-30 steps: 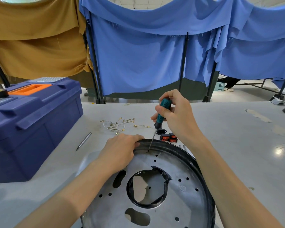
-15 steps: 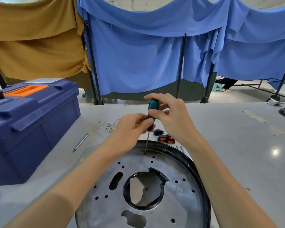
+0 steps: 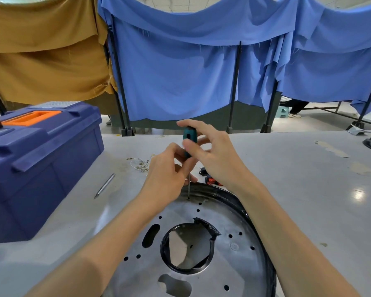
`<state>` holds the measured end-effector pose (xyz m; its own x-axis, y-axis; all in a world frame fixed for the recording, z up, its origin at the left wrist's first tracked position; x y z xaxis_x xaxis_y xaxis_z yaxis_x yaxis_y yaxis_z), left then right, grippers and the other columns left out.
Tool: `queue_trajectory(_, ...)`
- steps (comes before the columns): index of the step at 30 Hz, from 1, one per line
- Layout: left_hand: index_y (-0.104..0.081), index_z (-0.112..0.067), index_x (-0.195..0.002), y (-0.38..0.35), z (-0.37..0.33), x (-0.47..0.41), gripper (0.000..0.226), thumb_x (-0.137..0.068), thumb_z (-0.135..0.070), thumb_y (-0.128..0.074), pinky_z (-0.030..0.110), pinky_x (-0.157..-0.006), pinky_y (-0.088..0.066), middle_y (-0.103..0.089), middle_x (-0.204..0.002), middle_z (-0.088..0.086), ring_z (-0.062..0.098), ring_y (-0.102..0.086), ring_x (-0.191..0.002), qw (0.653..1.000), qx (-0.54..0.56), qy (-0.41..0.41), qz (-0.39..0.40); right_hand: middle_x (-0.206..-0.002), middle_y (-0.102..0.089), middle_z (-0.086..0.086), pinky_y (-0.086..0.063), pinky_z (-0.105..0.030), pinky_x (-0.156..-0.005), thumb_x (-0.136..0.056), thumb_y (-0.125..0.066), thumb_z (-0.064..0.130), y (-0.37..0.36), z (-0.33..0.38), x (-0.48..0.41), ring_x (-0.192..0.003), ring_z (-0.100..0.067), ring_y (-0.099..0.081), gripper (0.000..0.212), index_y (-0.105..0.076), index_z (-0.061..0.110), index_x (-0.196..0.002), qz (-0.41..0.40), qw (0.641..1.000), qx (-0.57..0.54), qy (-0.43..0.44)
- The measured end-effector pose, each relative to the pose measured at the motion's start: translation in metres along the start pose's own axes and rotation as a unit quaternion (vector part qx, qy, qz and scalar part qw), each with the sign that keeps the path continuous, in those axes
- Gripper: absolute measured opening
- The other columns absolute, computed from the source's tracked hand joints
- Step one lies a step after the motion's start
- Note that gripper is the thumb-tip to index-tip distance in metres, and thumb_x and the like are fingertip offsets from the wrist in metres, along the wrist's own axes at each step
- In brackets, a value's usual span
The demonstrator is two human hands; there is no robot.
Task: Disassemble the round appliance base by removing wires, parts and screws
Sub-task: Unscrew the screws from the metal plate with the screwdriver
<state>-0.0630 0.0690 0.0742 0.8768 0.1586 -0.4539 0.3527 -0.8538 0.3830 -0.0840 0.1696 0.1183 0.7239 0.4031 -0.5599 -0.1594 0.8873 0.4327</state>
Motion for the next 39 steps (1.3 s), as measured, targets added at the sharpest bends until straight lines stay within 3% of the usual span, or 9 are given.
queue_trajectory(4,-0.054,-0.012,-0.097,0.003,-0.001,0.002,0.024,-0.088,-0.029,-0.068,0.047,-0.062,-0.060,-0.060,-0.078,-0.004,0.013,-0.071,-0.057,1.000,-0.004,0.001,-0.025,-0.102,-0.061,0.003,-0.051,-0.020,-0.078,-0.087,-0.070,0.024,0.009,0.006,0.000,-0.087,-0.010,-0.058,0.035,-0.064,0.031,-0.121,-0.043,0.999,-0.004,0.009)
queue_trajectory(7,-0.051,-0.013,-0.087,0.003,0.004,0.002,0.028,-0.086,-0.036,-0.068,0.051,-0.066,-0.059,-0.061,-0.077,-0.001,0.017,-0.072,-0.059,0.999,0.015,0.014,-0.027,-0.088,-0.062,0.012,-0.048,-0.011,-0.075,-0.087,-0.070,0.015,0.011,0.007,0.001,-0.079,-0.004,-0.060,0.041,-0.062,0.027,-0.125,-0.056,0.998,-0.011,0.012)
queue_trajectory(10,-0.056,-0.019,-0.090,-0.001,0.002,0.005,0.025,-0.093,-0.044,-0.054,0.052,-0.070,-0.056,-0.064,-0.071,-0.002,0.018,-0.071,-0.065,0.999,-0.039,-0.010,-0.009,-0.092,-0.061,0.010,-0.049,-0.014,-0.073,-0.090,-0.062,0.003,0.008,0.009,0.001,-0.079,-0.005,-0.058,0.035,-0.063,0.021,-0.120,-0.042,0.999,-0.003,0.017)
queue_trajectory(13,-0.055,-0.015,-0.093,-0.008,0.002,0.005,0.022,-0.101,-0.032,-0.043,0.050,-0.073,-0.056,-0.066,-0.077,-0.002,0.014,-0.071,-0.069,0.997,-0.067,-0.025,0.011,-0.098,-0.064,0.001,-0.054,-0.024,-0.077,-0.091,-0.053,-0.006,0.008,0.005,0.001,-0.089,-0.015,-0.061,0.032,-0.064,0.016,-0.113,-0.033,0.999,-0.022,0.004)
queue_trajectory(20,-0.053,-0.018,-0.103,-0.005,0.003,0.007,0.019,-0.091,-0.032,-0.061,0.045,-0.071,-0.058,-0.071,-0.070,-0.001,0.009,-0.070,-0.063,0.999,-0.036,-0.012,-0.003,-0.098,-0.063,-0.002,-0.052,-0.018,-0.074,-0.080,-0.075,0.019,0.008,0.011,0.002,-0.084,-0.006,-0.059,0.021,-0.071,0.025,-0.100,-0.041,0.997,-0.061,0.015)
queue_trajectory(25,-0.054,-0.017,-0.098,-0.006,0.007,0.006,0.029,-0.091,-0.045,-0.056,0.050,-0.072,-0.058,-0.071,-0.067,0.003,0.021,-0.071,-0.064,1.000,0.020,0.007,0.012,-0.095,-0.070,0.001,-0.054,-0.020,-0.078,-0.085,-0.068,0.003,0.007,0.011,0.002,-0.082,-0.008,-0.062,0.039,-0.068,0.023,-0.118,-0.037,0.997,-0.062,0.011)
queue_trajectory(29,-0.056,-0.015,-0.103,-0.015,0.007,0.006,0.019,-0.102,-0.029,-0.044,0.051,-0.074,-0.058,-0.070,-0.070,0.001,0.021,-0.070,-0.071,0.999,-0.011,-0.012,0.041,-0.100,-0.068,-0.005,-0.055,-0.025,-0.083,-0.093,-0.056,0.000,0.005,0.007,0.002,-0.090,-0.016,-0.063,0.032,-0.065,0.018,-0.118,-0.030,0.999,-0.045,0.005)
queue_trajectory(34,-0.055,-0.018,-0.100,-0.007,0.011,0.005,0.020,-0.092,-0.035,-0.060,0.046,-0.069,-0.060,-0.071,-0.070,0.003,0.018,-0.071,-0.064,1.000,0.023,0.019,0.009,-0.105,-0.055,0.000,-0.047,-0.015,-0.080,-0.083,-0.073,0.024,0.004,0.005,0.002,-0.090,-0.006,-0.056,0.029,-0.068,0.033,-0.110,-0.037,0.999,-0.027,0.004)
queue_trajectory(39,-0.049,-0.016,-0.088,-0.005,0.015,0.006,0.022,-0.090,-0.033,-0.064,0.051,-0.070,-0.059,-0.072,-0.068,0.008,0.026,-0.071,-0.063,0.999,0.042,0.033,0.005,-0.097,-0.063,0.000,-0.048,-0.013,-0.079,-0.088,-0.066,0.006,0.012,0.007,0.002,-0.080,-0.004,-0.056,0.043,-0.063,0.028,-0.125,-0.059,0.998,-0.022,0.004)
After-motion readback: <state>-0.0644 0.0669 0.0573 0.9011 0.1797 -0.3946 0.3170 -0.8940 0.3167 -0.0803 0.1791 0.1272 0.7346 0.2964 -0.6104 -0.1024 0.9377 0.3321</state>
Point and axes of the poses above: each hand's wrist, its own x-axis away from the middle knuckle, its own y-axis out of the back of the hand, z = x × y, the point moved 10 cm from there along -x, towards the middle knuckle
